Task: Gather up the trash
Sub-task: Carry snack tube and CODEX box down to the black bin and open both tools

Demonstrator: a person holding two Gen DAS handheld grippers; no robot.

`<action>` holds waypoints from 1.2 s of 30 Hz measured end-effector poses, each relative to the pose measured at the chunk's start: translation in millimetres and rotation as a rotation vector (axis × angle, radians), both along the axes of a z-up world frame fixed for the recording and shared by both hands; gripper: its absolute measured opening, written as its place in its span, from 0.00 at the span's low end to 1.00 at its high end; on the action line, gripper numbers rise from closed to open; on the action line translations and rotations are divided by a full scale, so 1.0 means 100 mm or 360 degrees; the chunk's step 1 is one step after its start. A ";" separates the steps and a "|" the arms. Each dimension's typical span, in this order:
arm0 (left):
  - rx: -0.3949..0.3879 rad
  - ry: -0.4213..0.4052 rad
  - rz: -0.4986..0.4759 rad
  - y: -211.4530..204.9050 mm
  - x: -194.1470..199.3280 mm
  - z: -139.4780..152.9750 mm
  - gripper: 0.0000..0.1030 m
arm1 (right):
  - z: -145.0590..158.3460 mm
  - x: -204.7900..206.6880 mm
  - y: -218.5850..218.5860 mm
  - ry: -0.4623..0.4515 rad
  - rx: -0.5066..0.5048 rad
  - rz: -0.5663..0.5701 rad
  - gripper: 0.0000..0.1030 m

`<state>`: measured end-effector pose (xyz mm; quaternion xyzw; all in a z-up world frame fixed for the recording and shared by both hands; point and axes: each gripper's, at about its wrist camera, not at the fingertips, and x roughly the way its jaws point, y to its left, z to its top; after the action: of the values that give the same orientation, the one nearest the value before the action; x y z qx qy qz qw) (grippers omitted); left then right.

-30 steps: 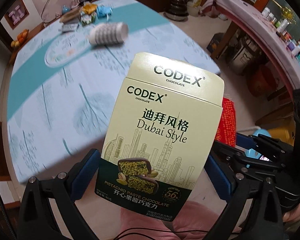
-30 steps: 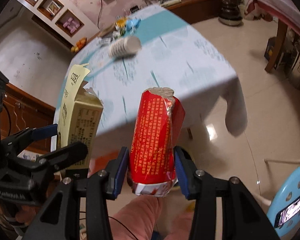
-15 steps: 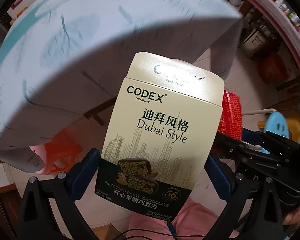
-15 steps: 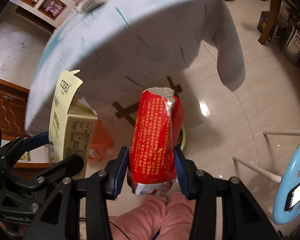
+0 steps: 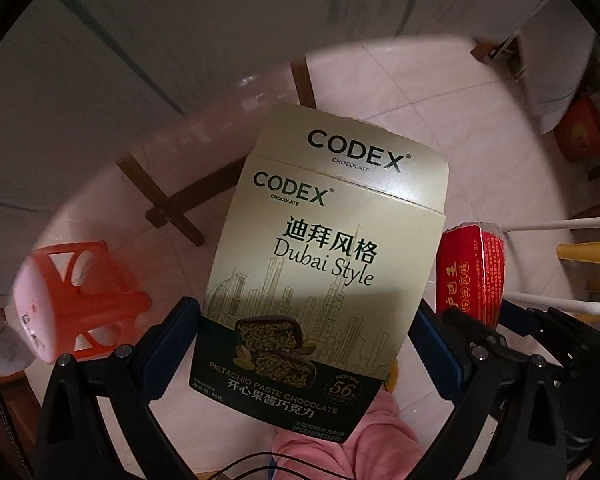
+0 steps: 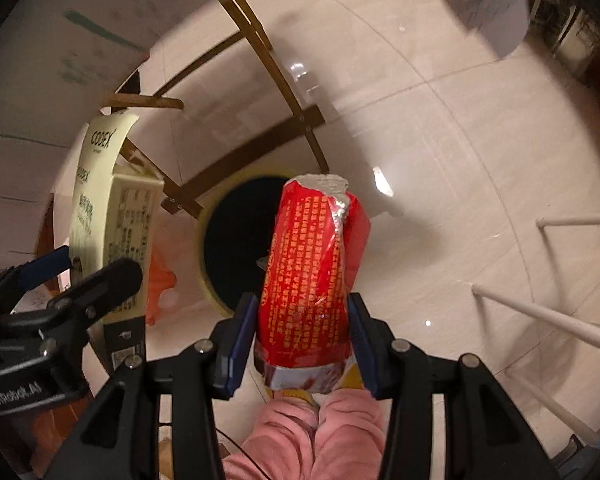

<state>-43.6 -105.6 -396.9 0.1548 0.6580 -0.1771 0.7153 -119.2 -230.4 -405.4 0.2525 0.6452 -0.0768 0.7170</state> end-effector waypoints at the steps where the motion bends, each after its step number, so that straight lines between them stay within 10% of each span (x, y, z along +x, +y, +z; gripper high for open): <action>1: -0.0003 0.0006 -0.0004 0.00 0.01 -0.09 0.98 | -0.11 0.01 0.02 0.0008 -0.0002 0.0001 0.44; 11: 0.0034 0.0017 -0.0069 0.03 0.12 -0.58 0.99 | -0.78 0.04 0.18 0.0062 0.0008 0.0028 0.45; 36: -0.0016 -0.0005 0.0201 0.68 0.18 -0.43 0.99 | -0.87 0.39 0.42 -0.0002 -0.0008 0.0147 0.46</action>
<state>-25.6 -37.2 -439.4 0.1097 0.6644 -0.1348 0.7269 -79.9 -188.0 -492.9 0.2206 0.6556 -0.0451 0.7208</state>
